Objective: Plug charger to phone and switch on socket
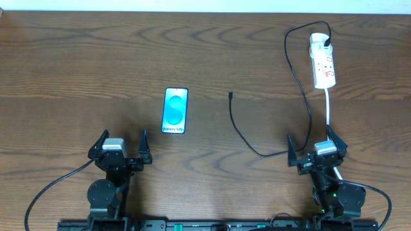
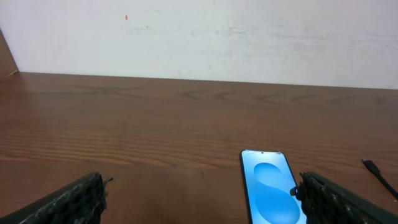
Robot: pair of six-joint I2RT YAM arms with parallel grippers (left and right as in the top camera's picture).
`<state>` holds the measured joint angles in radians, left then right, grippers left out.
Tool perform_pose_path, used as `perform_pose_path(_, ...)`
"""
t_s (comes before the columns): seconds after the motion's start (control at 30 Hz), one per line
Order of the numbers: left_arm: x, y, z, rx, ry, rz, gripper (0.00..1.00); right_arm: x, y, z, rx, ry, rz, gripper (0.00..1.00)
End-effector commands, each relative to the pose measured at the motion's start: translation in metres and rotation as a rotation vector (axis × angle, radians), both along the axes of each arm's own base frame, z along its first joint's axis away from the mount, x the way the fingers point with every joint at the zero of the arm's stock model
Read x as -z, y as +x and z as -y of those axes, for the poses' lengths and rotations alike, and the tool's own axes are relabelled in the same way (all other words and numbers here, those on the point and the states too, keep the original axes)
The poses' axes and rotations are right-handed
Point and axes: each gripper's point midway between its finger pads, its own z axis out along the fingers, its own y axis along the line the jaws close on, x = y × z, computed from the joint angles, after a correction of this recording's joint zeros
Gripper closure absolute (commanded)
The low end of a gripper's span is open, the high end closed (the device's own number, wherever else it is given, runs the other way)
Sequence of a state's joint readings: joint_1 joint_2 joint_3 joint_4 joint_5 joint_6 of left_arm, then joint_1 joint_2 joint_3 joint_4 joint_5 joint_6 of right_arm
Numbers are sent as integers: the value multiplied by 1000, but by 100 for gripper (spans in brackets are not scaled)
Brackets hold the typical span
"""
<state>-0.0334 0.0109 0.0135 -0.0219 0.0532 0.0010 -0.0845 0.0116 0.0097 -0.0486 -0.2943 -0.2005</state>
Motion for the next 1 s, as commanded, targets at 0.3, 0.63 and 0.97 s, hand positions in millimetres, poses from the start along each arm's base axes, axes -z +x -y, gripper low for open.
perform_pose_path(0.3,8,-1,-4,-16,17,-36,1,1,0,-1,-3,-6,1,1)
perform_pose_path(0.63,3,-2,-3,-16,16,-24,1,1,0,-1,-3,-6,1,1)
perform_pose_path(0.97,-5,-2,1,11,12,-16,1,1,0,-1,-3,-7,1,1)
